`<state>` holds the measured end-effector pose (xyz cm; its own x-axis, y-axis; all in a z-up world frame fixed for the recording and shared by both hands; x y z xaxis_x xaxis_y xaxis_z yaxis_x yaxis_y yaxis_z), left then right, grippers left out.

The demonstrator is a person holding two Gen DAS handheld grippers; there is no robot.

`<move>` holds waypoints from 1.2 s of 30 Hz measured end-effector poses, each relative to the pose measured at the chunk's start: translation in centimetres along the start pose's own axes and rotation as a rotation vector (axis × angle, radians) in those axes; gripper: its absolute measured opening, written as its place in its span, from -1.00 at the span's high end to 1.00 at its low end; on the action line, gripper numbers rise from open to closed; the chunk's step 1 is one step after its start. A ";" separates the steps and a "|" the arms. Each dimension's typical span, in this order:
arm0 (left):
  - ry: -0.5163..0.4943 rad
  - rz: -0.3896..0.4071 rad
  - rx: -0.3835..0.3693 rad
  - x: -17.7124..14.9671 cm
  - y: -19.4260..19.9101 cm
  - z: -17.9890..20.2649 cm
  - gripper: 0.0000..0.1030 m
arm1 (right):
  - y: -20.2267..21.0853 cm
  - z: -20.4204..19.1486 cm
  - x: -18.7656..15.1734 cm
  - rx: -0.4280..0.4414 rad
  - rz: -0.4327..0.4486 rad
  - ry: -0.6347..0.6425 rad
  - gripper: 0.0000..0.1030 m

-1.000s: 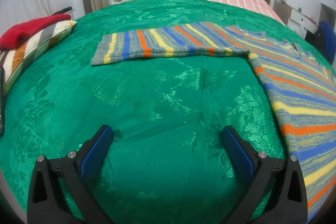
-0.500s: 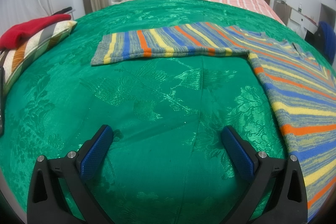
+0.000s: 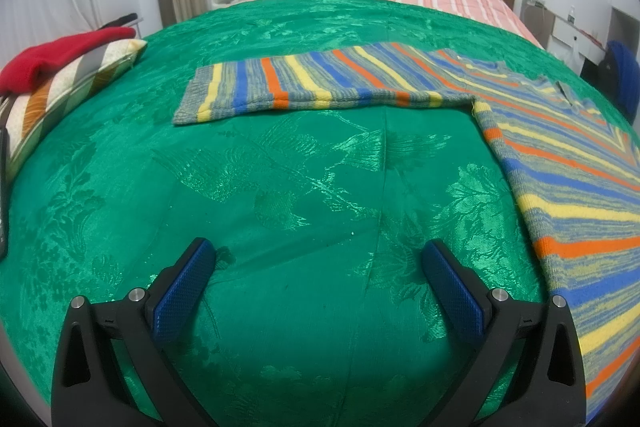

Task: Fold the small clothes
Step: 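Grasp the sleeve cuff with the right gripper and lift it, then lay the sleeve across the sweater body and open the right gripper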

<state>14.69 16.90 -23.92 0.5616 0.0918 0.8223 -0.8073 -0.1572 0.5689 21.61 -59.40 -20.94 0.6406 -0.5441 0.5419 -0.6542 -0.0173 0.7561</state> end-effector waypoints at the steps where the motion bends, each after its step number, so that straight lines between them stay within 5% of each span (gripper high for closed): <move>1: 0.001 0.001 -0.001 0.0 0.0 0.0 -0.99 | 0.7 -1.1 0.5 0.014 0.030 0.020 0.87; 4: 0.003 0.004 -0.002 0.0 0.0 0.0 -0.99 | 3.8 -6.7 2.3 0.117 0.113 0.097 0.87; 8: 0.004 0.005 -0.003 0.0 -0.1 -0.1 -0.99 | 7.3 -19.0 2.2 0.306 0.139 0.283 0.87; 15: 0.004 0.005 -0.002 0.0 -0.1 -0.1 -0.99 | 6.1 -36.1 -5.6 0.531 0.042 0.457 0.84; 17: 0.005 0.005 -0.002 0.0 -0.1 -0.1 -0.99 | 4.4 -39.5 -9.1 0.624 -0.036 0.445 0.61; 19: 0.005 0.005 -0.002 0.0 -0.1 -0.1 -0.99 | 2.9 -40.6 -11.3 0.667 -0.121 0.403 -0.30; 22: 0.007 0.008 -0.005 0.0 -0.1 -0.1 -0.99 | 2.2 -39.5 -12.9 0.723 -0.154 0.317 -0.30; 27: 0.014 0.015 -0.013 -0.1 -0.2 -0.2 -0.99 | 1.3 -33.5 -13.8 0.590 -0.199 0.326 -0.30; 31: 0.016 0.018 -0.014 -0.2 -0.2 -0.2 -0.99 | 3.1 -28.9 -16.0 0.145 -0.023 0.749 -0.31; 36: 0.011 0.016 -0.009 -0.2 -0.2 -0.1 -0.99 | 8.5 -28.1 -17.6 0.048 0.095 0.831 -0.31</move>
<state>14.72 17.04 -24.15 0.5468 0.1005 0.8312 -0.8177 -0.1493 0.5560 16.08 -26.36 -13.74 0.6576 0.2501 0.7107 -0.7245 -0.0489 0.6875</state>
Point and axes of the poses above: each gripper's, at about its wrist camera, not at the fingertips, and y roughly against the way its jaws point, z to its right, x to its top, the point moved 5 cm from there along -y, roughly the way its jaws point, and after that the axes turned 10 degrees about z, right-handed, at the moved point
